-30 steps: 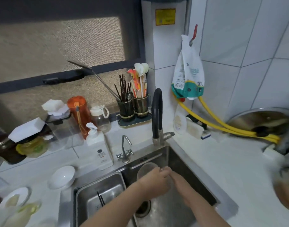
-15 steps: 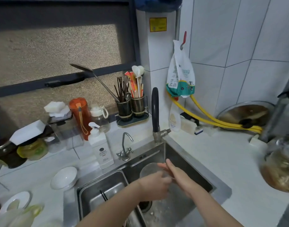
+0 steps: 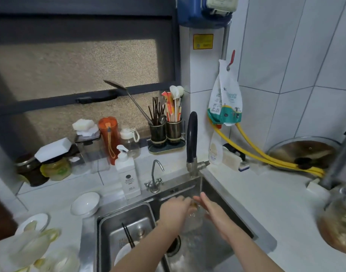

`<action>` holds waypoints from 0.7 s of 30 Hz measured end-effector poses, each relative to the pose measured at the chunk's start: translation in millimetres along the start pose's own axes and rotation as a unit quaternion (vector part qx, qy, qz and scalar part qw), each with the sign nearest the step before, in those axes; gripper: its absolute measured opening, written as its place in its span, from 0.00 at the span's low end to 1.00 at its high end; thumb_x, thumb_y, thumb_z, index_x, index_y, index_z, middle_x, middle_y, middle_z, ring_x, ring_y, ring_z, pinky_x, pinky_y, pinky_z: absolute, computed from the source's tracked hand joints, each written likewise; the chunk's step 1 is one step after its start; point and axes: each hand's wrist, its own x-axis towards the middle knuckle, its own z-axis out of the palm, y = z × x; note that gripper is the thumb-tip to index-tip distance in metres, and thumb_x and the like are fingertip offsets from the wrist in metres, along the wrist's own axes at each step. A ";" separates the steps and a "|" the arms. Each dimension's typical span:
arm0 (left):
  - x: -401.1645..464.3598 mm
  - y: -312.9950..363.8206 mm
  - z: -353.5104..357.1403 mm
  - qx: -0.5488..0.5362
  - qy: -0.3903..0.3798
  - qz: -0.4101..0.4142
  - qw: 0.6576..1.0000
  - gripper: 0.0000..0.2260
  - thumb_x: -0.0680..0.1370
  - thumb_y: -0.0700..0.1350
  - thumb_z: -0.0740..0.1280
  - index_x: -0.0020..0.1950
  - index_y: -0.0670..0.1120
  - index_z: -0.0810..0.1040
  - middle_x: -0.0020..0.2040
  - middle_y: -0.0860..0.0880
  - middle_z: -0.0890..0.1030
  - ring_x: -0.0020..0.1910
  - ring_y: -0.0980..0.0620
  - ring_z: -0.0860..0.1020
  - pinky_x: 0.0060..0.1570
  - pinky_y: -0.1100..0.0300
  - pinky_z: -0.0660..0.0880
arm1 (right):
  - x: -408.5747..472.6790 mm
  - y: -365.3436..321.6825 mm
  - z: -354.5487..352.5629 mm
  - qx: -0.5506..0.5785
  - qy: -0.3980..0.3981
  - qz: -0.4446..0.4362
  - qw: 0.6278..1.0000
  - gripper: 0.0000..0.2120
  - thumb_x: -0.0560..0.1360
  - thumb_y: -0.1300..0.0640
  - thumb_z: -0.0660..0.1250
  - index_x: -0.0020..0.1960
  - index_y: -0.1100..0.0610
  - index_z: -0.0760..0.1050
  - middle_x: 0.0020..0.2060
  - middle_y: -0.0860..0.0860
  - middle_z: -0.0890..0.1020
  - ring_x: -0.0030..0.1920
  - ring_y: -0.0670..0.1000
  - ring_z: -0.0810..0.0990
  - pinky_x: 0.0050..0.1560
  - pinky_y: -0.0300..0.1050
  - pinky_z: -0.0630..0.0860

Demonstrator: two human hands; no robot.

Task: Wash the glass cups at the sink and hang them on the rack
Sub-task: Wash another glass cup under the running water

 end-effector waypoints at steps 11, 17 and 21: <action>-46.5 4.4 -7.0 -0.478 0.071 -0.360 0.798 0.07 0.77 0.47 0.68 0.43 0.43 0.79 0.37 0.51 0.78 0.38 0.53 0.75 0.42 0.57 0.74 | 0.7 24.5 13.3 -0.077 -0.035 -0.077 0.993 0.37 0.73 0.48 0.69 0.76 0.46 0.54 0.77 0.49 0.56 0.75 0.51 0.57 0.74 0.54 0.59; -87.6 -8.0 -7.2 -0.669 0.112 -0.428 0.597 0.08 0.80 0.41 0.64 0.53 0.37 0.78 0.50 0.42 0.84 0.49 0.48 0.83 0.48 0.57 0.81 | 2.4 31.8 44.2 -0.052 -0.058 -0.043 0.996 0.51 0.65 0.44 0.75 0.77 0.44 0.45 0.76 0.52 0.58 0.73 0.58 0.62 0.70 0.63 0.64; -117.5 -20.1 -14.2 -0.649 0.123 -0.442 0.607 0.05 0.78 0.39 0.65 0.53 0.41 0.79 0.51 0.42 0.84 0.51 0.45 0.81 0.57 0.50 0.77 | -0.3 32.0 65.0 -0.085 -0.081 -0.081 0.990 0.45 0.68 0.51 0.75 0.77 0.51 0.53 0.73 0.52 0.65 0.71 0.55 0.66 0.69 0.56 0.65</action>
